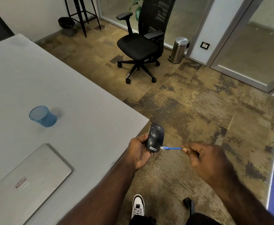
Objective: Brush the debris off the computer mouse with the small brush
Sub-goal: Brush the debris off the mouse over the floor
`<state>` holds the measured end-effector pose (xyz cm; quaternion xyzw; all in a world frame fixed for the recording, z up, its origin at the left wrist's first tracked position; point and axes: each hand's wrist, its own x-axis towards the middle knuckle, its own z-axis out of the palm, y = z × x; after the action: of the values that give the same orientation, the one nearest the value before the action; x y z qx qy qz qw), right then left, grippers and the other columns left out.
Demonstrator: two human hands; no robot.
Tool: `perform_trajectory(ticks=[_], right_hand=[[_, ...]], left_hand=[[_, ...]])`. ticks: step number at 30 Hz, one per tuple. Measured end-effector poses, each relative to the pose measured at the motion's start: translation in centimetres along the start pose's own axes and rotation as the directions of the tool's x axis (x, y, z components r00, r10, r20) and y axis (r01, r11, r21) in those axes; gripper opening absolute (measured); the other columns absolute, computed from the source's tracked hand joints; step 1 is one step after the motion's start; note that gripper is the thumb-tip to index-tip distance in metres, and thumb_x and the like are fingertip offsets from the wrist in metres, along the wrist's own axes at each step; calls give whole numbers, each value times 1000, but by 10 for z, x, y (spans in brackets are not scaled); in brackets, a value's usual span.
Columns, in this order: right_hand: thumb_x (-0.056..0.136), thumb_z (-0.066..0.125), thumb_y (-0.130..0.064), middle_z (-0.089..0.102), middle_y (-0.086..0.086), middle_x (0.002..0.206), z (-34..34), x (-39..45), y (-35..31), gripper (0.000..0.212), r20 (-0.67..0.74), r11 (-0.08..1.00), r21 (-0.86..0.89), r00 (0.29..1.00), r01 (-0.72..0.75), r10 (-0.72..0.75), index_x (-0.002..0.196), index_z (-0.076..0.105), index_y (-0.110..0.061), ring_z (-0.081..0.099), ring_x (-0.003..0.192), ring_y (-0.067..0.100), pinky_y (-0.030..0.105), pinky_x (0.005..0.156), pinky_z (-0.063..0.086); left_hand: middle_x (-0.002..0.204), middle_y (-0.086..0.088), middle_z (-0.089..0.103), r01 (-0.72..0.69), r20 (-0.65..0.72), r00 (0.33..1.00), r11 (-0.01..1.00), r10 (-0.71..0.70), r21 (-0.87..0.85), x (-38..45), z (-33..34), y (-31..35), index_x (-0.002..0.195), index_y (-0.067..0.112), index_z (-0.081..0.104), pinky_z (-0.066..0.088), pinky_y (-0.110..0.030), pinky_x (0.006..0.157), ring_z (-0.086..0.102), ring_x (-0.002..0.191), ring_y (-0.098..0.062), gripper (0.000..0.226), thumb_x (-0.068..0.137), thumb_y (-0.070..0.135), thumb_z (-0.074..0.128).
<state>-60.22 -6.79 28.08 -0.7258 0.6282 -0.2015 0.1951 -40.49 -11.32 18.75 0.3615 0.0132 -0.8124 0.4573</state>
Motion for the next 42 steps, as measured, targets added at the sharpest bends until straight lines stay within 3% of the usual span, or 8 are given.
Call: perform_trajectory(ticks=[5, 9, 17, 24, 28, 32, 36, 42], right_hand=[[86, 68, -12, 77, -3, 88, -5, 12, 3, 18, -130, 1000, 2, 991, -2, 2, 103, 75, -16, 58, 57, -8, -2, 54, 41], [87, 68, -15, 76, -6, 94, 9, 1, -2, 21, -1, 999, -33, 1000, 23, -23, 106, 75, -19, 57, 64, -12, -4, 51, 39], [84, 70, -15, 75, -14, 93, 19, -21, -1, 21, -2, 998, 67, 1000, 13, -13, 102, 76, -24, 69, 75, -2, 25, 61, 58], [89, 65, -16, 75, -4, 82, 12, -10, 7, 19, -55, 996, -6, 994, -91, 91, 106, 74, -16, 54, 49, -9, 2, 41, 39], [87, 67, -12, 72, -2, 70, 0, -6, 7, 17, -152, 985, 140, 981, -97, 118, 102, 74, -13, 58, 48, -6, 5, 33, 32], [86, 69, -14, 72, -7, 67, 12, -11, 1, 18, -53, 955, 279, 992, -98, 117, 95, 75, -27, 64, 52, 5, 26, 41, 52], [87, 67, -15, 67, -8, 60, 15, -4, 12, 14, -162, 966, 189, 965, -176, 208, 98, 76, -18, 57, 45, -2, 10, 33, 32], [85, 68, -15, 72, -10, 68, 14, -8, 11, 17, -111, 953, 292, 987, -81, 117, 94, 74, -29, 69, 60, 14, 34, 46, 54]], left_hand=[[128, -21, 57, 30, -7, 1000, 1000, -30, -5, 1, 4, -2, 111, 1, 63, 32, -51, 113, 49, 120, -35, 35, 97, 11, 33], [112, -19, 68, 20, -26, 999, 999, -21, -34, 0, 5, -1, 105, 0, 66, 40, -48, 105, 60, 104, -32, 35, 98, 12, 34], [110, -17, 65, -17, -126, 992, 1000, 14, -25, 8, -5, 0, 128, -1, 53, 44, -46, 101, 62, 96, -27, 37, 98, 11, 37], [111, -20, 68, 24, -41, 999, 997, -26, -67, 2, 2, -1, 112, 3, 62, 43, -51, 100, 61, 106, -33, 30, 98, 12, 38], [105, -21, 71, 26, -10, 1000, 994, -27, -103, 2, 1, 0, 114, 0, 60, 40, -50, 106, 62, 104, -33, 30, 98, 12, 38], [113, -23, 68, 31, -8, 999, 993, -32, -116, -2, 5, -1, 113, -3, 60, 52, -48, 90, 66, 101, -33, 32, 99, 13, 36], [129, -27, 58, 46, 2, 999, 989, -46, -143, -4, 6, 1, 121, -3, 55, 51, -53, 87, 59, 111, -38, 34, 98, 14, 36], [139, -31, 48, 72, 26, 997, 981, -68, -182, -1, 2, 1, 132, -7, 47, 57, -54, 80, 49, 126, -42, 43, 97, 13, 35]])
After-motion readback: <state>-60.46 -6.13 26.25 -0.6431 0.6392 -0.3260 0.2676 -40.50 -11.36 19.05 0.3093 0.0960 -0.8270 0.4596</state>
